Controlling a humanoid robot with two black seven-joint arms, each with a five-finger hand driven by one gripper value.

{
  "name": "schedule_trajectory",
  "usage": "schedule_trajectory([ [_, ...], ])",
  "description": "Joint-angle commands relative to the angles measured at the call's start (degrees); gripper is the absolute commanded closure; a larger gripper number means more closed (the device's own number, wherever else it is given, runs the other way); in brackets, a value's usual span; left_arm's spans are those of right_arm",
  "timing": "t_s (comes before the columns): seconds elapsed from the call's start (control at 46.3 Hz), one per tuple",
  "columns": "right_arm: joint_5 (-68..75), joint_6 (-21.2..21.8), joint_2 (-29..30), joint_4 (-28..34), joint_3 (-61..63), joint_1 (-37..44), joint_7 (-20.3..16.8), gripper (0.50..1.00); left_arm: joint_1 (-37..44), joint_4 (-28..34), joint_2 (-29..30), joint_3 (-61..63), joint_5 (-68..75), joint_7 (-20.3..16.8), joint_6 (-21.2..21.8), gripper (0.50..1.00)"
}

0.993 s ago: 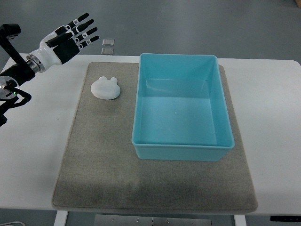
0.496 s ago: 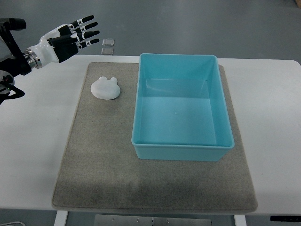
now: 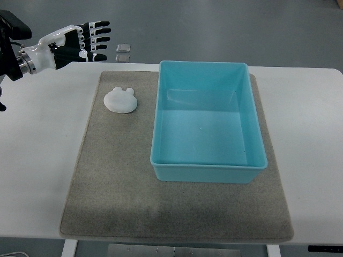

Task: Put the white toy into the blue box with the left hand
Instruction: 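Move the left hand forward toward the white rabbit toy, then lower the left hand fingers down beside the white rabbit toy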

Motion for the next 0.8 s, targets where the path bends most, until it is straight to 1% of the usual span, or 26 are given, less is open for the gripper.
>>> schedule_trajectory([
  [0.0, 0.0, 0.0, 0.0, 0.0, 0.0, 0.0, 0.0, 0.564, 0.0, -0.8, 0.6, 0.1, 2.4, -0.7, 0.0, 0.501],
  [0.086, 0.0, 0.0, 0.0, 0.0, 0.0, 0.0, 0.0, 0.564, 0.0, -3.1, 0.9, 0.6, 4.2, -0.7, 0.0, 0.501],
  [0.173, 0.0, 0.0, 0.0, 0.0, 0.0, 0.0, 0.0, 0.564, 0.0, -5.4, 1.5, 0.7, 9.3, -0.7, 0.2, 0.504],
  [0.324, 0.0, 0.0, 0.0, 0.0, 0.0, 0.0, 0.0, 0.564, 0.1, -9.4, 2.1, 1.2, 19.4, -0.8, 8.5, 0.501],
  [0.41, 0.0, 0.0, 0.0, 0.0, 0.0, 0.0, 0.0, 0.564, 0.2, -10.2, 2.2, 2.1, 22.1, -0.8, 11.5, 0.504],
  [0.54, 0.0, 0.0, 0.0, 0.0, 0.0, 0.0, 0.0, 0.564, 0.0, -10.2, 2.1, 2.8, 27.4, -0.8, 12.8, 0.504],
  [0.777, 0.0, 0.0, 0.0, 0.0, 0.0, 0.0, 0.0, 0.564, -0.2, -10.4, 2.1, 3.6, 34.9, -0.8, 12.9, 0.508],
])
